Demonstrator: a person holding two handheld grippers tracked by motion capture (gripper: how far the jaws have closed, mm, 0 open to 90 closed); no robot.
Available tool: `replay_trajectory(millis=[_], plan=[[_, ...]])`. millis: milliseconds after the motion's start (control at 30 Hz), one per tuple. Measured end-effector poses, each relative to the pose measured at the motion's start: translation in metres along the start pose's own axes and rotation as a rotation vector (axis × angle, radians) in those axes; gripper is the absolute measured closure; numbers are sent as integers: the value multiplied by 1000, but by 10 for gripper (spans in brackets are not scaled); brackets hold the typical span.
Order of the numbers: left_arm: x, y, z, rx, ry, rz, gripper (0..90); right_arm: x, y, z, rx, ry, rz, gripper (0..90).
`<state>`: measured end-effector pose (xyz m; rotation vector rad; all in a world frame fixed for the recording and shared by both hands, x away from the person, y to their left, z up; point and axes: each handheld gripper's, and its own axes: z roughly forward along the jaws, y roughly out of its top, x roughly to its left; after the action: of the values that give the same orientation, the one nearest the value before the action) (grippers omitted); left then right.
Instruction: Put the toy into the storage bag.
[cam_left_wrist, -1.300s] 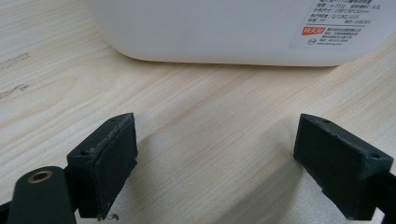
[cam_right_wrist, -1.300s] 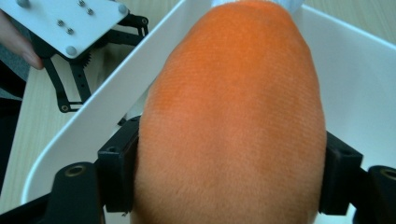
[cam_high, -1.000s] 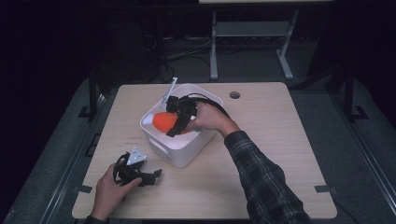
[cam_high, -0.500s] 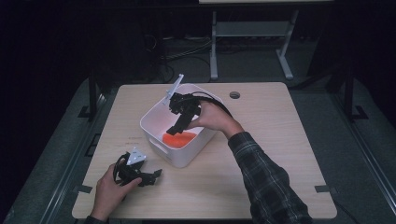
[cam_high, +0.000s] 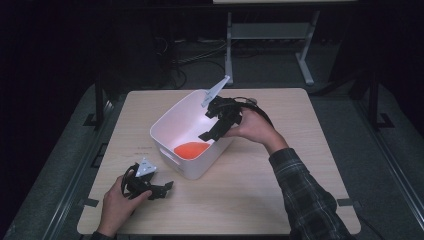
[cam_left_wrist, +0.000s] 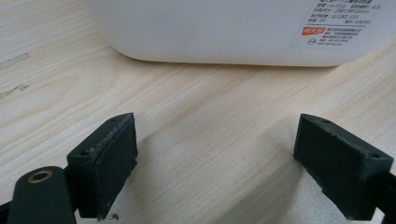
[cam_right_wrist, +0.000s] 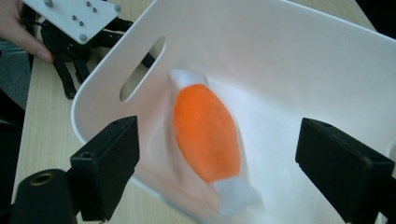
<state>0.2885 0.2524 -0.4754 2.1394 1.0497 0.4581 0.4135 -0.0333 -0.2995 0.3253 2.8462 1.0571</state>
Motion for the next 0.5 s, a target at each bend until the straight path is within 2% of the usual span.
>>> replay_trajectory(millis=[400,500], plan=[[0,0,0,-3,1,-4,126,3,-36,-32,-44,-46,40,131],[0,0,0,-3,1,-4,126,5,-48,-40,-59,-61,63,131]])
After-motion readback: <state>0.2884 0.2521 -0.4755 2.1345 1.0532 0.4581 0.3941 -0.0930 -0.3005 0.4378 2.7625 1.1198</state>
